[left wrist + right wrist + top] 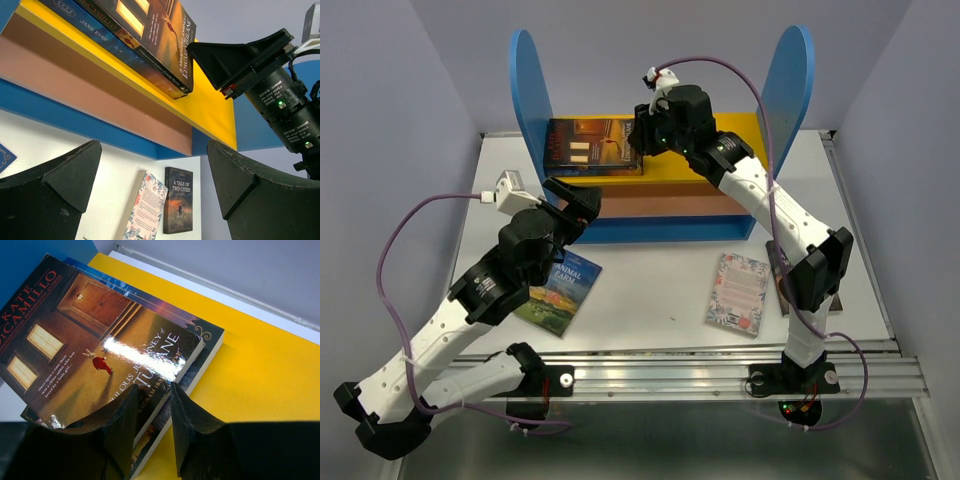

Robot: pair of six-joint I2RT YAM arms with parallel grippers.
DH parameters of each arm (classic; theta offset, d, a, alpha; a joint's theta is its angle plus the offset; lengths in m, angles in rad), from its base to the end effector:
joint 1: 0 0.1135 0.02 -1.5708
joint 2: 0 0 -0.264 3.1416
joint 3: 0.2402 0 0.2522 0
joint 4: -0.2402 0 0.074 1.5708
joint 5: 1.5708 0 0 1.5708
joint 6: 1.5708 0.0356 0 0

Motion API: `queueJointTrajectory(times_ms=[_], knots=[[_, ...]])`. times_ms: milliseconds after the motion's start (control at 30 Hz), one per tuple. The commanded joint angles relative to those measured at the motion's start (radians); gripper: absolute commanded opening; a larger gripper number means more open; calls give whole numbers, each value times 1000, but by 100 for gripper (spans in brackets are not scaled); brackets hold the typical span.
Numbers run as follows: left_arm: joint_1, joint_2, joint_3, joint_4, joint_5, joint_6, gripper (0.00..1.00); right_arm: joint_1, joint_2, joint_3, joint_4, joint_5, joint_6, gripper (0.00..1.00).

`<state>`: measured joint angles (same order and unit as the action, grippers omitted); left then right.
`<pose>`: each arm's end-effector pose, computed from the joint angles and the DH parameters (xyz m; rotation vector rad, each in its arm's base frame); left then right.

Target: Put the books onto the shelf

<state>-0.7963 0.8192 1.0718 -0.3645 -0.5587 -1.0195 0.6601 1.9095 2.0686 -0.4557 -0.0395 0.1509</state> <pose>0.1292 -0.1051 0.4141 -0.6195 1.6330 -0.8934 0.3506 0.2739 0.4285 -0.5081 1.8416 0.5923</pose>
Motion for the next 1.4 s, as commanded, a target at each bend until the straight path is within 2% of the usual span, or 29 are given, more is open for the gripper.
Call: queueJointTrajectory(times_ms=[0, 333, 600, 700, 800, 833, 867, 900, 1033, 1167, 1233, 1367], knots=[[2, -2, -6, 30, -24, 4, 99, 12, 23, 54, 48, -51, -13, 38], [2, -3, -7, 38, -17, 7, 99, 12, 28, 73, 51, -49, -13, 38], [2, -3, -9, 35, -6, 15, 99, 12, 25, 82, 49, -22, -30, 42], [2, -6, -10, 29, 13, 39, 99, 12, 10, 81, 51, 3, -37, 46], [2, -12, -29, -10, 14, 41, 99, 12, -61, 58, 49, 97, -42, 64], [2, -15, -38, -36, 13, 33, 99, 12, -84, 41, 49, 118, -42, 81], [2, -21, -50, -48, 11, 27, 99, 12, -110, -9, 51, 134, -40, 93], [2, -29, -79, -57, 14, 24, 99, 12, -139, -46, 51, 153, -39, 100], [3, -48, -177, -161, 10, -48, 99, 12, -314, -278, 54, 229, 16, 100], [5, -42, -255, -261, -24, -134, 99, 12, -557, -551, 117, 187, 108, 100], [6, -43, -272, -245, -21, -133, 99, 12, -628, -708, 133, 159, 171, 100], [9, -46, -337, -183, 19, -113, 99, 12, -756, -915, 140, 130, 277, 100]])
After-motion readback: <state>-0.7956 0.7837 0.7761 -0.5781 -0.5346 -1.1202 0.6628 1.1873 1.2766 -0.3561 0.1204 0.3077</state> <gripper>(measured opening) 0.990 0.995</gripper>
